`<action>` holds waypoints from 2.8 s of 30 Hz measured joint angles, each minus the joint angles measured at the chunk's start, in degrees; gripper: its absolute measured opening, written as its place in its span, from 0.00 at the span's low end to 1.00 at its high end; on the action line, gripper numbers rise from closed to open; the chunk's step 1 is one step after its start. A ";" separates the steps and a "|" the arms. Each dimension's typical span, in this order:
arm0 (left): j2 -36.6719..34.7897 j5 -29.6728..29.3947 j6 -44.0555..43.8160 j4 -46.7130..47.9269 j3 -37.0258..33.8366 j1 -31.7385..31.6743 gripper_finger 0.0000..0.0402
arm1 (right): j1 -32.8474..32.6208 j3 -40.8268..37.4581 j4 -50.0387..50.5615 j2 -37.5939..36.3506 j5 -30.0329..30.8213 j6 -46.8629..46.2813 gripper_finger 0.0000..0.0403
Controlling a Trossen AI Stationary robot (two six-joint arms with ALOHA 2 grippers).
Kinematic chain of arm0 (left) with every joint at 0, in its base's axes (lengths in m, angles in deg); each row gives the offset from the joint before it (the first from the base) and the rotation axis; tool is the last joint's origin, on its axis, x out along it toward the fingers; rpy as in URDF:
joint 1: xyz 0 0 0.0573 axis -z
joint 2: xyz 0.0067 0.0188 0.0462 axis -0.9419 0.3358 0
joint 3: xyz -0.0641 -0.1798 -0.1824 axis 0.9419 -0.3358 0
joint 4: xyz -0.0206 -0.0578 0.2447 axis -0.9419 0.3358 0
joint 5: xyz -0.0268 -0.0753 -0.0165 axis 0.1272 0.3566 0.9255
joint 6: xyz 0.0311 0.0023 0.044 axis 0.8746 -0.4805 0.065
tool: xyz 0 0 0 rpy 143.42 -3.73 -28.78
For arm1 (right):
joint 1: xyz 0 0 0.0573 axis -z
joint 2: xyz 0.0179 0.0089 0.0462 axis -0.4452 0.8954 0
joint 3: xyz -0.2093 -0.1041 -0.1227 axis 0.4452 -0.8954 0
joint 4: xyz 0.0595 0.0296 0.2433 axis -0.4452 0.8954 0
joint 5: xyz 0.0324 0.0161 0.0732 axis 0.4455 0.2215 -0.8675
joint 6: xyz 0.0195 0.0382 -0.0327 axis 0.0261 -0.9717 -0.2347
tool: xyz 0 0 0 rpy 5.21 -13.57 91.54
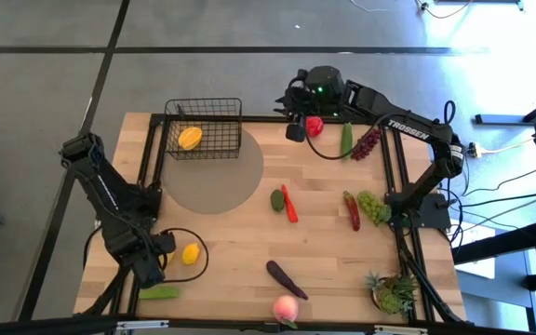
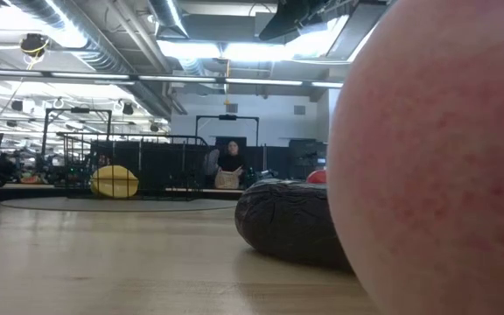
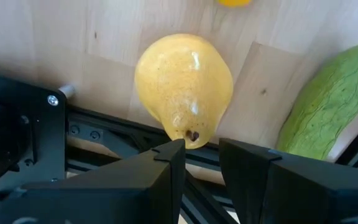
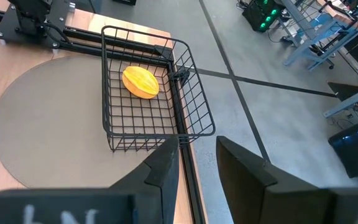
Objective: Build produce basket
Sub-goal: Put the yellow pear into the black wire basket
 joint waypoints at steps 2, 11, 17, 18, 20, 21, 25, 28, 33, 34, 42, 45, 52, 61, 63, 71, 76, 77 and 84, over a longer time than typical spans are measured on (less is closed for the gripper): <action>-0.80 -1.71 -0.79 0.00 0.00 0.00 0.21 | 0.00 0.00 0.01 0.00 0.00 -0.92 0.27; -2.07 -1.73 -1.08 0.04 0.00 0.35 0.21 | 0.00 0.00 0.01 0.00 0.00 -2.23 0.27; -2.05 -1.94 -1.08 0.04 0.00 1.09 0.21 | 0.00 0.00 0.01 0.00 0.00 -2.23 0.27; -2.05 -2.21 -1.08 0.04 0.00 1.09 0.21 | 0.00 0.00 0.01 0.00 0.00 -2.23 0.27; -2.05 -3.13 -0.86 0.04 0.00 1.07 0.21 | 0.00 0.00 0.01 0.00 0.00 -2.23 0.27; -2.05 -3.75 -0.84 0.04 0.00 1.07 0.21 | 0.00 0.00 0.01 0.00 0.00 -2.23 0.27; -2.04 -5.27 -0.71 0.53 0.00 1.07 0.21 | 0.00 0.00 0.01 0.02 0.00 -2.23 0.27; -2.03 -5.13 -0.69 2.25 0.00 1.07 0.21 | 0.00 0.00 0.01 0.02 0.00 -2.23 0.27; -2.03 -5.11 -0.75 2.87 0.00 1.07 0.21 | 0.00 0.00 0.01 0.01 0.00 -2.23 0.27; -2.03 -5.11 -0.75 2.84 0.00 1.07 0.21 | 0.00 0.00 0.01 0.02 0.00 -2.23 0.27; -2.03 -4.92 -0.86 2.40 0.00 1.07 0.21 | 0.00 0.00 0.01 0.02 0.00 -2.23 0.27; -2.03 -4.89 -1.10 2.39 0.00 1.07 0.19 | 0.00 0.00 0.01 0.01 0.00 -2.23 0.27; -2.03 -3.72 -1.10 1.70 0.00 1.07 0.08 | 0.00 0.00 0.01 0.02 -0.01 -2.23 0.27; -2.03 -3.89 -1.08 1.27 0.00 1.07 0.00 | 0.00 0.00 0.01 0.02 0.00 -2.23 0.27; -2.03 -4.04 -1.08 1.28 0.00 1.07 0.01 | 0.00 0.00 0.01 0.02 0.00 -2.23 0.27; -2.03 -5.57 -1.08 1.31 0.00 1.07 0.04 | 0.00 0.00 0.01 0.02 0.00 -2.23 0.27; -2.03 -5.57 -1.08 1.29 0.00 1.07 0.01 | 0.00 0.00 0.01 0.02 0.00 -2.21 0.27; -2.03 -5.57 -1.08 1.29 0.00 1.07 0.01 | 0.00 0.00 0.01 0.02 0.00 -2.22 0.27; -2.03 -5.57 -1.08 1.23 0.00 1.07 0.00 | 0.00 0.00 0.01 0.02 0.00 -2.22 0.27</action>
